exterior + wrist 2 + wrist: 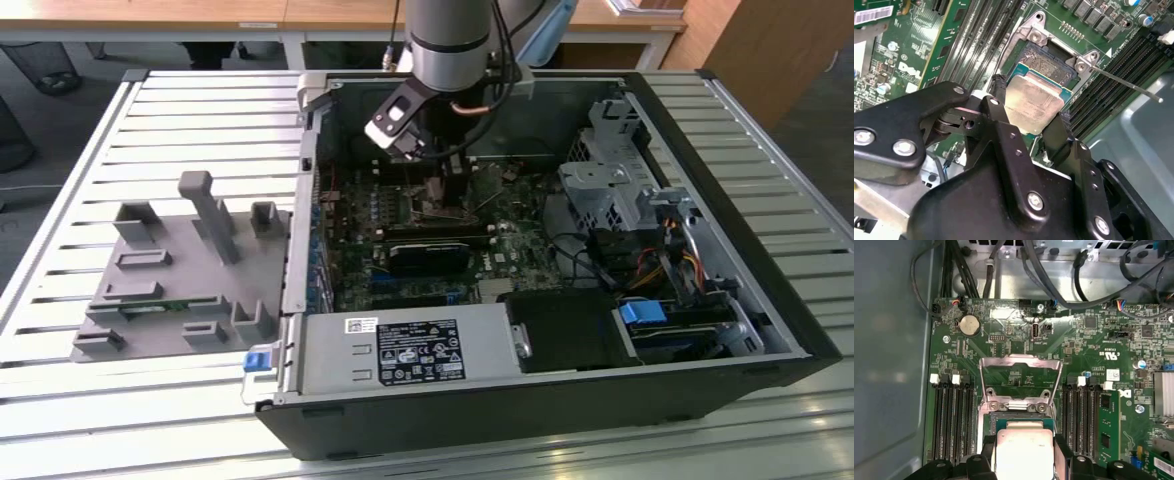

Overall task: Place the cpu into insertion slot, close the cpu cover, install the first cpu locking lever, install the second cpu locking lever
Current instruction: 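Place the cpu into insertion slot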

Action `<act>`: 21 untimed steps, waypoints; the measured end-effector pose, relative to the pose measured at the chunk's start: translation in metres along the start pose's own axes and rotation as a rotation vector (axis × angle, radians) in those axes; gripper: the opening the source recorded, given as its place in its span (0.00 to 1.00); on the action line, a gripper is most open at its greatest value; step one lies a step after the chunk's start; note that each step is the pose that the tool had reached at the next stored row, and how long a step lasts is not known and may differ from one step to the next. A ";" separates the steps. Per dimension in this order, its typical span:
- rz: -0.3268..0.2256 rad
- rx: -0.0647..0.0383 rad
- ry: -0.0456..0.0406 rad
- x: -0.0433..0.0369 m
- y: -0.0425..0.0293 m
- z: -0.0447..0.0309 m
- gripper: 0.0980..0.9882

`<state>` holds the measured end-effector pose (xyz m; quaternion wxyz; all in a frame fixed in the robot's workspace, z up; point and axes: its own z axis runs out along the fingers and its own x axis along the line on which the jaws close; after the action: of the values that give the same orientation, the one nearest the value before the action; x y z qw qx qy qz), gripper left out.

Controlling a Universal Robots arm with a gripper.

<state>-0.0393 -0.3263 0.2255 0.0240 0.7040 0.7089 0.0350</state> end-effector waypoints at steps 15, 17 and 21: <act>0.010 0.000 -0.0009 0.0012 -0.0052 0.0159 0.50; 0.010 0.000 -0.0008 0.0011 -0.0055 0.0181 0.50; 0.010 0.000 -0.0009 0.0011 -0.0059 0.0206 0.50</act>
<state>-0.0436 -0.3249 0.2045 0.0241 0.7077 0.7053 0.0349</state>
